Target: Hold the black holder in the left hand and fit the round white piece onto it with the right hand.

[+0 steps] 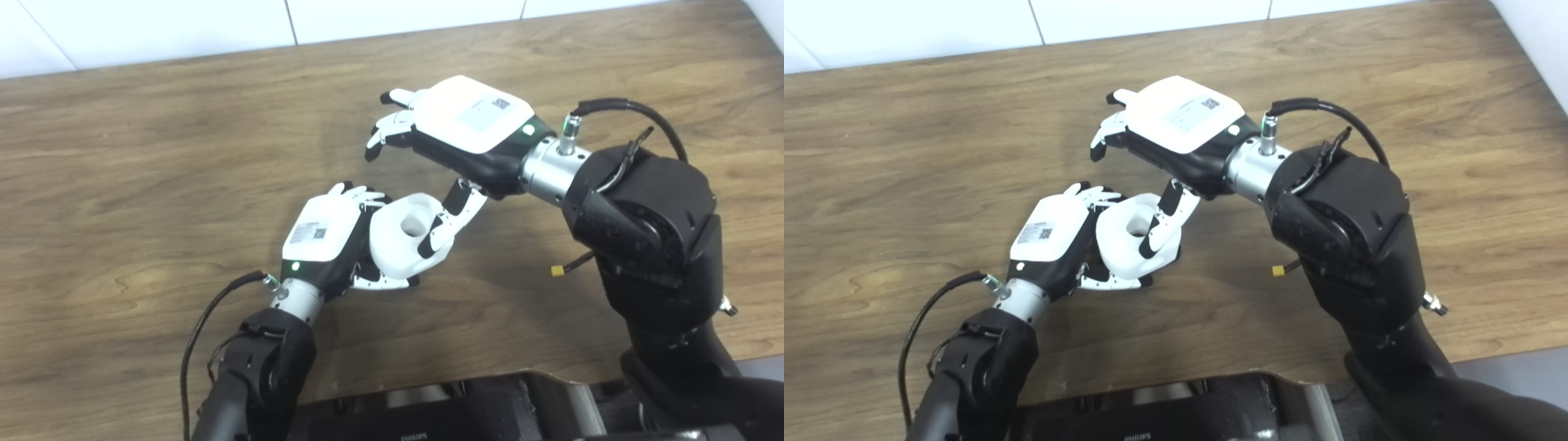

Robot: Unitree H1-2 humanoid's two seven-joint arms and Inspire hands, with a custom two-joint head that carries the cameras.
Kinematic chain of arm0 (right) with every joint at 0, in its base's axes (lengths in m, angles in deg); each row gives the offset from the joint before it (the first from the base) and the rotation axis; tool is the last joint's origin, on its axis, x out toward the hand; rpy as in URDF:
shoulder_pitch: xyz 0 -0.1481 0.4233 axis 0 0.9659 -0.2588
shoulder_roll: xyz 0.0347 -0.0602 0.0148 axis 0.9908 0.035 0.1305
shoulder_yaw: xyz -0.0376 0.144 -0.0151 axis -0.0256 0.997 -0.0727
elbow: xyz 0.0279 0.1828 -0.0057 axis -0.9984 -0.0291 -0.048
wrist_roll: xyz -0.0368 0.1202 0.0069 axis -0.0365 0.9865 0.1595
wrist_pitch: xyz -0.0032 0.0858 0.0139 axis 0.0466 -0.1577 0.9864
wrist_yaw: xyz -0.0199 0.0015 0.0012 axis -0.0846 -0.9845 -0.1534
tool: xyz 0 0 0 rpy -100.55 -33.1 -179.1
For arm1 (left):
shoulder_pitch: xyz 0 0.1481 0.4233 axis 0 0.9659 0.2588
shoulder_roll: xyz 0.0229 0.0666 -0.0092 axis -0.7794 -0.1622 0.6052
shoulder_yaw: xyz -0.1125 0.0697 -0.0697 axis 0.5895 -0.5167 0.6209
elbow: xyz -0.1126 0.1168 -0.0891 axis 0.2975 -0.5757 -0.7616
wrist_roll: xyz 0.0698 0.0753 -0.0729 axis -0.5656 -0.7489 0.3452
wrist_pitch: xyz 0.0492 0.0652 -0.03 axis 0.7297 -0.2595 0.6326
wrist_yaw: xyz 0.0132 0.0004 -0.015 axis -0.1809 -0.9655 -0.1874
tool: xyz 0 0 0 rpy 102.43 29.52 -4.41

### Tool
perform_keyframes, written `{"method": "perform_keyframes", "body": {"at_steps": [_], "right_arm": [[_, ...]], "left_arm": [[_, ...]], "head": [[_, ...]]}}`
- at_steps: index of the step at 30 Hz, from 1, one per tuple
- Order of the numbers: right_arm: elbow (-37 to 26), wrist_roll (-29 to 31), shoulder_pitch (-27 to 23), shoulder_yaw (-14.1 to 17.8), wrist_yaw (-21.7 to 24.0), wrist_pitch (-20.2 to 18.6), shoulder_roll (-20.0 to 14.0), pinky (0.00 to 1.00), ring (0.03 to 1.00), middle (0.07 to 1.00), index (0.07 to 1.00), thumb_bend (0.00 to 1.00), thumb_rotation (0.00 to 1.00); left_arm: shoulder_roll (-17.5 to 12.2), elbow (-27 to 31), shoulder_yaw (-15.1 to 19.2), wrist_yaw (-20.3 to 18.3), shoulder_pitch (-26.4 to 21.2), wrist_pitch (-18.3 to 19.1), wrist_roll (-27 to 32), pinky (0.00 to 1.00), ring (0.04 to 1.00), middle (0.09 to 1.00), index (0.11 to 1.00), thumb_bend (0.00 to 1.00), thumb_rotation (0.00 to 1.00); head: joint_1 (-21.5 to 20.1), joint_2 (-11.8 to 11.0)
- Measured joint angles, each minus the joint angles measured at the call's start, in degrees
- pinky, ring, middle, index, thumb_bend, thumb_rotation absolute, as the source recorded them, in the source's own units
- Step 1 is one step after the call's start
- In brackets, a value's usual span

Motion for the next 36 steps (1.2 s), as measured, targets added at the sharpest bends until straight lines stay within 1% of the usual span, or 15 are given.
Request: {"method": "perform_keyframes", "body": {"at_steps": [4,8,11,15,20,21,22,23,25,31,36], "right_arm": [[-1.60,0.73,-1.90,0.47,0.22,-1.42,-1.13,0.91,0.994,0.903,0.837,1.00,0.45],[-3.84,2.23,-4.42,0.01,0.24,-3.67,-4.30,0.90,0.991,0.911,0.851,1.00,0.46],[-4.81,3.33,-4.94,-0.02,0.23,-5.36,-6.01,0.89,0.985,0.915,0.854,1.00,0.45],[-5.20,3.99,-4.96,0.02,0.22,-6.44,-7.10,0.88,0.983,0.913,0.858,1.00,0.46],[-5.23,4.34,-4.95,0.11,0.21,-6.56,-7.43,0.87,0.975,0.912,0.858,1.00,0.47],[-5.23,4.52,-4.95,0.22,0.21,-6.56,-7.48,0.87,0.973,0.911,0.858,1.00,0.47],[-5.23,4.62,-4.95,0.33,0.21,-6.56,-7.50,0.87,0.972,0.911,0.857,1.00,0.48],[-5.22,4.68,-4.95,0.46,0.20,-6.56,-7.52,0.87,0.972,0.910,0.857,1.00,0.48],[-5.21,4.81,-4.90,0.81,0.19,-6.56,-7.54,0.88,0.976,0.912,0.860,1.00,0.48],[-5.09,5.04,-4.63,1.79,0.17,-6.56,-7.54,0.90,0.994,0.917,0.862,1.00,0.48],[-5.05,5.77,-4.56,2.59,0.16,-6.69,-7.53,0.92,1.000,0.920,0.865,1.00,0.47]], "left_arm": [[-0.01,-0.04,0.07,-0.01,-0.01,0.00,0.07,0.97,0.879,0.795,0.488,0.52,0.06],[-0.13,-0.04,0.20,0.02,-0.05,-0.02,0.30,0.96,0.876,0.790,0.488,0.52,0.06],[-0.19,-0.03,0.35,0.02,-0.08,-0.02,0.29,0.96,0.868,0.783,0.488,0.52,0.06],[-0.17,-0.01,0.54,-0.36,-0.14,0.10,0.28,0.96,0.864,0.783,0.492,0.52,0.07],[-0.22,0.33,0.54,-1.92,-0.67,0.62,-0.21,0.95,0.852,0.793,0.498,0.52,0.08],[-0.22,0.54,0.53,-2.60,-0.78,0.75,-0.49,0.94,0.854,0.799,0.591,0.65,0.18],[-0.22,0.72,0.52,-3.22,-0.98,0.90,-0.85,0.94,0.853,0.804,0.656,0.74,0.25],[-0.23,0.79,0.49,-3.63,-1.11,1.11,-1.36,0.93,0.854,0.809,0.686,0.78,0.28],[-0.30,1.20,0.36,-5.01,-1.38,1.43,-2.51,0.93,0.867,0.829,0.739,0.82,0.33],[-0.67,2.98,0.04,-10.95,-2.14,2.18,-4.67,0.96,0.912,0.889,0.842,0.85,0.39],[-1.21,4.15,-0.30,-16.68,-3.37,2.49,-6.57,0.97,0.945,0.934,0.900,0.89,0.43]], "head": [[0.18,-0.18],[0.00,-0.18],[-0.09,-0.18],[-0.09,-0.26],[-0.09,-0.09],[-0.09,-0.09],[-0.09,-0.09],[-0.09,-0.09],[-0.17,0.00],[0.00,0.00],[0.18,0.09]]}}
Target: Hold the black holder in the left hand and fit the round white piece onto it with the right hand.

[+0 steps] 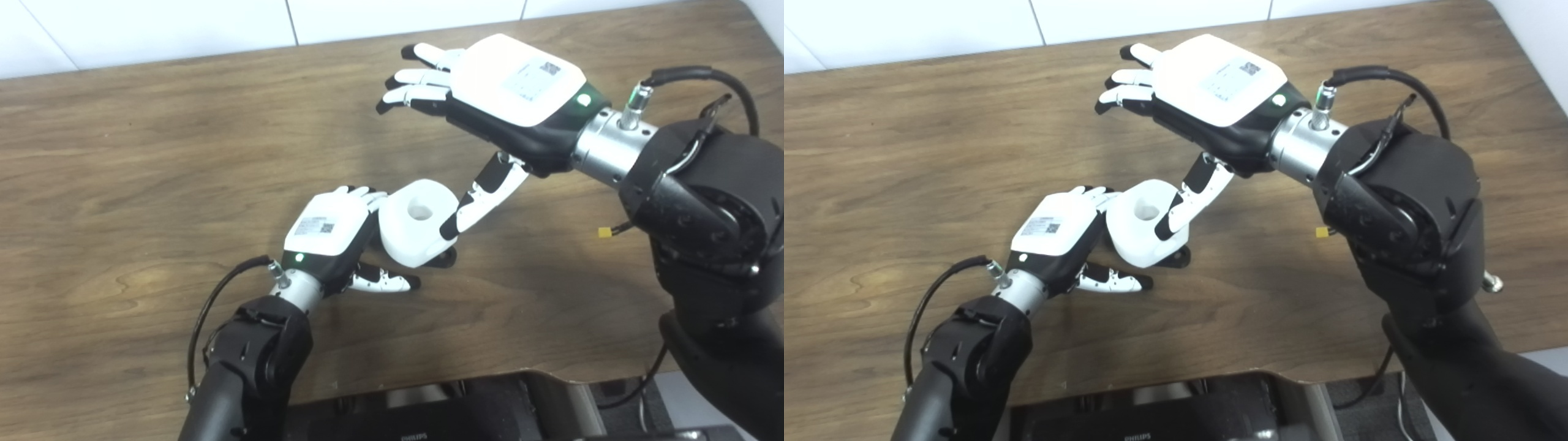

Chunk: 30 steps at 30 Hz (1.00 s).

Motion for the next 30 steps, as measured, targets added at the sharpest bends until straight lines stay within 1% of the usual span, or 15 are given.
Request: {"method": "perform_keyframes", "body": {"at_steps": [3,8,12,16,23,24,28,30], "right_arm": [[0.00,-0.01,0.00,0.04,0.00,-0.05,0.05,0.94,1.000,0.923,0.866,1.00,0.47],[0.01,-0.04,0.00,0.03,0.00,-0.08,0.07,0.94,1.000,0.923,0.868,1.00,0.48],[0.07,0.02,0.00,0.03,0.00,-0.08,0.13,0.94,1.000,0.922,0.868,1.00,0.48],[0.14,0.04,0.02,0.03,0.00,-0.08,0.13,0.94,1.000,0.922,0.867,1.00,0.48],[0.34,0.00,0.27,0.04,-0.01,-0.08,0.12,0.93,1.000,0.923,0.867,1.00,0.47],[0.35,0.02,0.37,0.04,-0.01,-0.08,0.12,0.93,1.000,0.922,0.866,1.00,0.47],[0.73,0.20,0.87,0.08,-0.05,-0.08,0.10,0.92,1.000,0.917,0.864,1.00,0.47],[0.95,0.52,1.12,0.09,-0.07,-0.07,0.06,0.91,0.998,0.915,0.862,1.00,0.48]], "left_arm": [[0.10,0.26,0.05,-2.50,-0.41,0.11,-0.72,0.98,0.962,0.953,0.921,0.90,0.44],[0.50,0.73,0.13,-5.42,-0.62,0.18,-2.60,1.00,0.981,0.977,0.961,0.93,0.48],[1.00,1.03,0.65,-7.95,-0.95,0.20,-3.67,1.00,0.996,0.988,0.986,0.94,0.49],[1.97,1.16,2.06,-9.57,-0.98,0.24,-4.30,1.00,1.000,0.999,1.000,0.94,0.49],[2.50,1.25,4.44,-10.95,-1.25,0.24,-5.21,1.00,1.000,1.000,1.000,0.93,0.52],[2.56,1.26,4.87,-11.27,-1.40,0.24,-5.23,1.00,1.000,1.000,1.000,0.93,0.52],[2.59,1.47,7.28,-12.17,-1.71,0.25,-6.39,1.00,1.000,1.000,1.000,0.92,0.49],[2.35,1.88,8.57,-13.08,-1.89,0.23,-6.68,1.00,1.000,1.000,1.000,0.91,0.50]], "head": [[0.09,0.00],[0.35,0.00],[0.35,0.00],[0.70,-0.09],[1.05,-0.18],[1.75,-0.35],[2.72,-0.70],[3.16,-0.79]]}}
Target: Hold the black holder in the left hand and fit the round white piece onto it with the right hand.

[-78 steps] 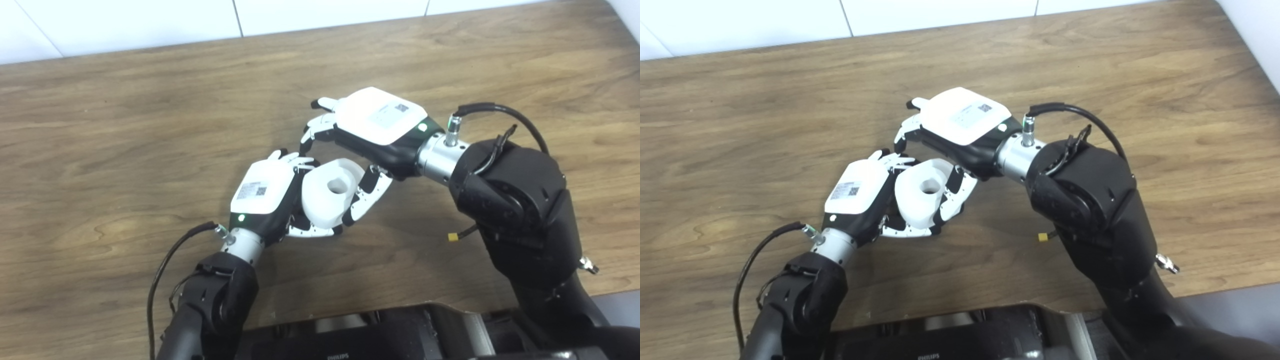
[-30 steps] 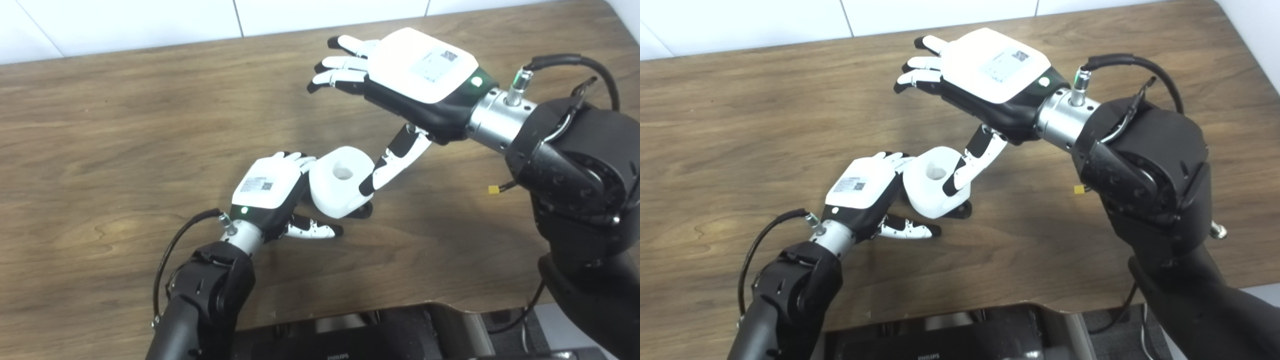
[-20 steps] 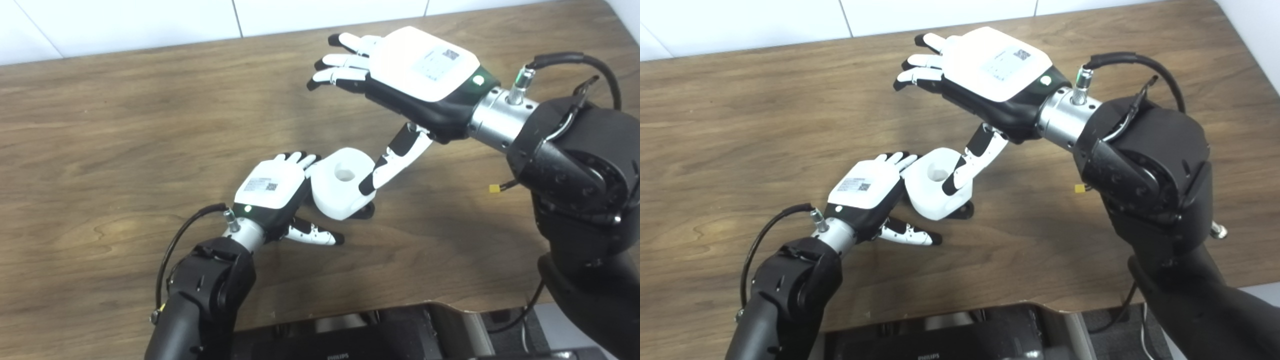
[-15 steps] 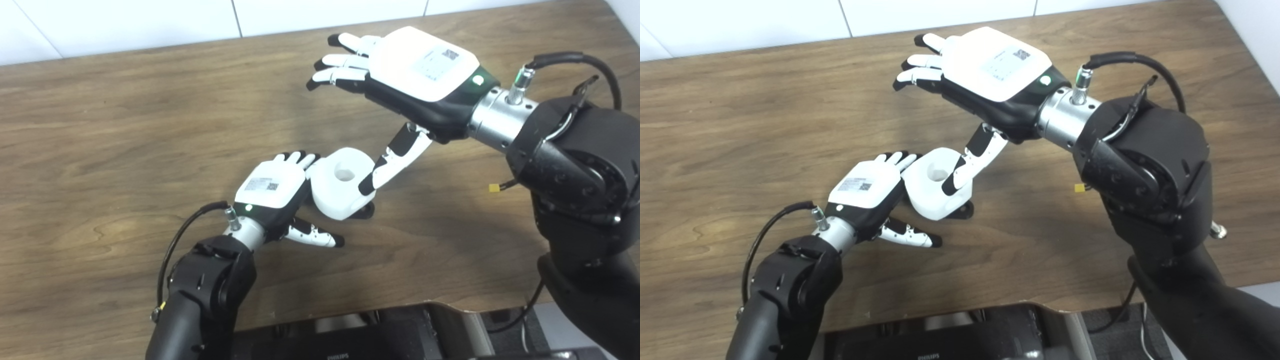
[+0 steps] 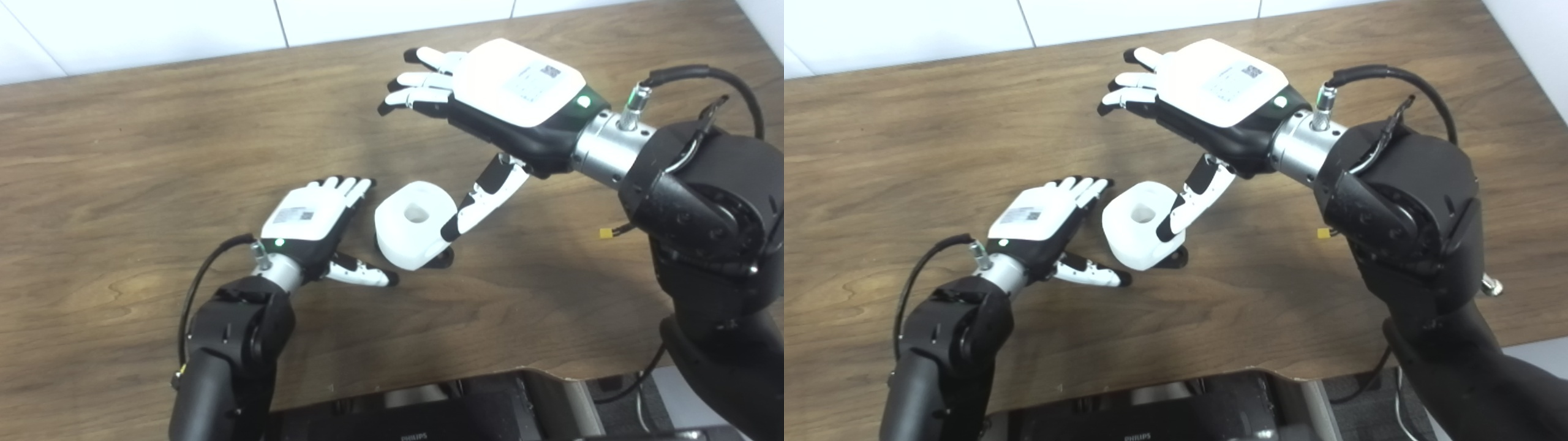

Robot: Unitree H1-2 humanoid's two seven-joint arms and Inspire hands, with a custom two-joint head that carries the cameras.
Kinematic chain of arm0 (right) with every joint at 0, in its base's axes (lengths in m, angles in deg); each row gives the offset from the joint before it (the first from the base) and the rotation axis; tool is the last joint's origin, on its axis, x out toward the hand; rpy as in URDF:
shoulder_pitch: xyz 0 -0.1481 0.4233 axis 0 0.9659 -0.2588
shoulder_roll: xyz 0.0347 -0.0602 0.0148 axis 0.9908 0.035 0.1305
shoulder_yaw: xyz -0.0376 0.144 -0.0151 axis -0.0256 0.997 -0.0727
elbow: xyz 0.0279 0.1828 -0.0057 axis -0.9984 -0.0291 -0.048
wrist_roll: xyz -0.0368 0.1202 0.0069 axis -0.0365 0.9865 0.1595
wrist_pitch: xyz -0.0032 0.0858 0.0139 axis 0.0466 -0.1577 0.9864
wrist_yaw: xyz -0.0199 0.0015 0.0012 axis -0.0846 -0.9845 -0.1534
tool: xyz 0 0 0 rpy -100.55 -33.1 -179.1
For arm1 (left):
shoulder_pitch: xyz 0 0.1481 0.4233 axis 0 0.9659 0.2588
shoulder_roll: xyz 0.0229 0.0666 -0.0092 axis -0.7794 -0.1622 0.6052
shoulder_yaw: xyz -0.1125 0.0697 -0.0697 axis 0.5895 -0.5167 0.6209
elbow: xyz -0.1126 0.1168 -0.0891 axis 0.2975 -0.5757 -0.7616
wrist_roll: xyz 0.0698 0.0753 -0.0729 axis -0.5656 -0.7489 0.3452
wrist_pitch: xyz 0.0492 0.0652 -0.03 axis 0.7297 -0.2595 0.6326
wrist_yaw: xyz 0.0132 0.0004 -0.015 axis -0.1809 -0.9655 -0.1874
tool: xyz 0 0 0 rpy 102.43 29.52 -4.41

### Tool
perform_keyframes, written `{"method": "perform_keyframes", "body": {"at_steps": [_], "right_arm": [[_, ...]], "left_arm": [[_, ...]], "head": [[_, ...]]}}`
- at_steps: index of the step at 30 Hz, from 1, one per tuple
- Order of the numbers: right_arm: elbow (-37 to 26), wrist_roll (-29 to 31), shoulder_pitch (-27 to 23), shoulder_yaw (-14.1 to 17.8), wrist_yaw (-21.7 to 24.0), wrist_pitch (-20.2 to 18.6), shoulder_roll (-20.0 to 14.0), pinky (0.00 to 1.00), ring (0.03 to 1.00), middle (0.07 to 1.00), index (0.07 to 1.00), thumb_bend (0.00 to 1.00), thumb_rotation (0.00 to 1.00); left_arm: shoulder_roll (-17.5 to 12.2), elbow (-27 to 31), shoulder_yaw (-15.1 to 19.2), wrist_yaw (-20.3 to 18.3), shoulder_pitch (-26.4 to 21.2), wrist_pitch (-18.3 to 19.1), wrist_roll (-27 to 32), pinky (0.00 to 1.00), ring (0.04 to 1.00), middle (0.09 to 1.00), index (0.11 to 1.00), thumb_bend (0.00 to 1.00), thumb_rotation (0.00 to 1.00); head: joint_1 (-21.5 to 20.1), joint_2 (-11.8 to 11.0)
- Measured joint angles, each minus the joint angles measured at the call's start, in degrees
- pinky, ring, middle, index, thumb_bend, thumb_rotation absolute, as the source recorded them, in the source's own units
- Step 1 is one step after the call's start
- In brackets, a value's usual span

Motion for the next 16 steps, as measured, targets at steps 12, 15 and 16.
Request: {"method": "perform_keyframes", "body": {"at_steps": [12,15,16], "right_arm": [[1.97,1.33,1.48,0.78,-0.12,-0.01,-1.82,0.92,1.000,0.920,0.867,1.00,0.48],[2.85,1.38,1.49,0.93,-0.13,-0.01,-1.87,0.93,1.000,0.924,0.874,1.00,0.47],[3.21,1.41,1.51,0.99,-0.14,-0.02,-1.88,0.93,1.000,0.926,0.878,1.00,0.47]], "left_arm": [[-4.33,3.33,6.48,-7.77,-1.48,0.03,2.39,0.99,1.000,0.998,1.000,1.00,0.56],[-7.09,4.83,8.08,-9.75,-1.46,0.02,5.00,0.97,1.000,0.999,0.998,1.00,0.60],[-7.71,4.99,8.66,-9.95,-1.45,0.06,5.55,0.97,1.000,1.000,0.999,1.00,0.61]], "head": [[2.90,-1.05],[3.43,-1.41],[3.43,-1.41]]}}
